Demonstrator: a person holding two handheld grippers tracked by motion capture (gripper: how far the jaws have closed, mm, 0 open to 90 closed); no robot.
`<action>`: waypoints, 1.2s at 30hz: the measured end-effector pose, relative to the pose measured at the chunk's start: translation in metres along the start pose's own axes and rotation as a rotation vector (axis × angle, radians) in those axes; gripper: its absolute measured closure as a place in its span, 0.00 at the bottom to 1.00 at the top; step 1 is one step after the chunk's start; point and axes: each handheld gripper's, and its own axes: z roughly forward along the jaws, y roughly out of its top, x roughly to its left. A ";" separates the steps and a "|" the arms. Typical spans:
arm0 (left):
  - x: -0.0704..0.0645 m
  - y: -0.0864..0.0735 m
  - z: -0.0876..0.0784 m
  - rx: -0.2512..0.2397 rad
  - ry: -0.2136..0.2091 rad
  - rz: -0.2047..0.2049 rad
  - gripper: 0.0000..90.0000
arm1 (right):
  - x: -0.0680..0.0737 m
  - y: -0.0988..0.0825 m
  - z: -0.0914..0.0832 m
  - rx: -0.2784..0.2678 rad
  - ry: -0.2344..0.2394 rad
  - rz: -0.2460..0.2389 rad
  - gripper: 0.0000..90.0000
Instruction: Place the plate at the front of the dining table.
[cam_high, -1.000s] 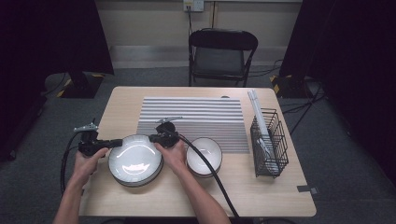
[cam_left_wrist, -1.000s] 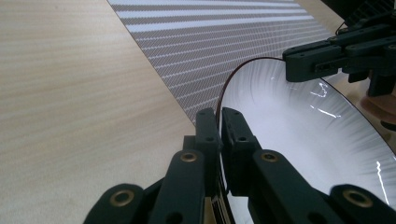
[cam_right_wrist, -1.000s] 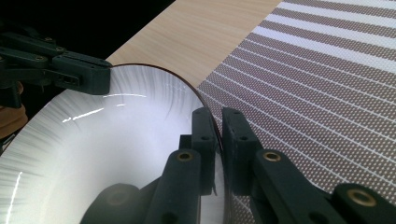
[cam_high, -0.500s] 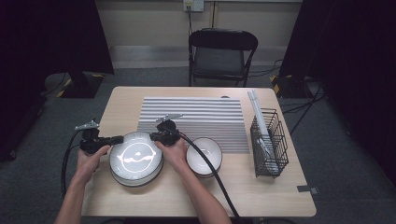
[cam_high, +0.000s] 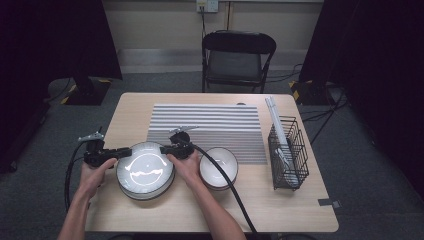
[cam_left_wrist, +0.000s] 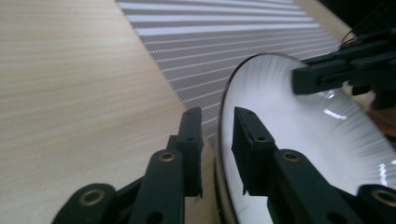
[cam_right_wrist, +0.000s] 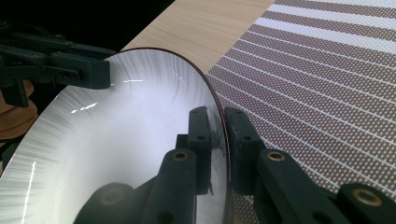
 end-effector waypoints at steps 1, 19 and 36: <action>0.001 -0.001 0.000 -0.005 -0.022 -0.003 0.87 | 0.000 0.000 0.000 -0.001 -0.001 0.001 0.91; 0.000 0.008 0.001 -0.037 -0.005 0.012 0.95 | -0.002 0.006 -0.004 -0.039 -0.001 0.005 0.94; 0.002 0.003 -0.001 -0.064 -0.005 -0.027 0.95 | -0.003 0.006 -0.004 -0.050 -0.001 0.009 0.94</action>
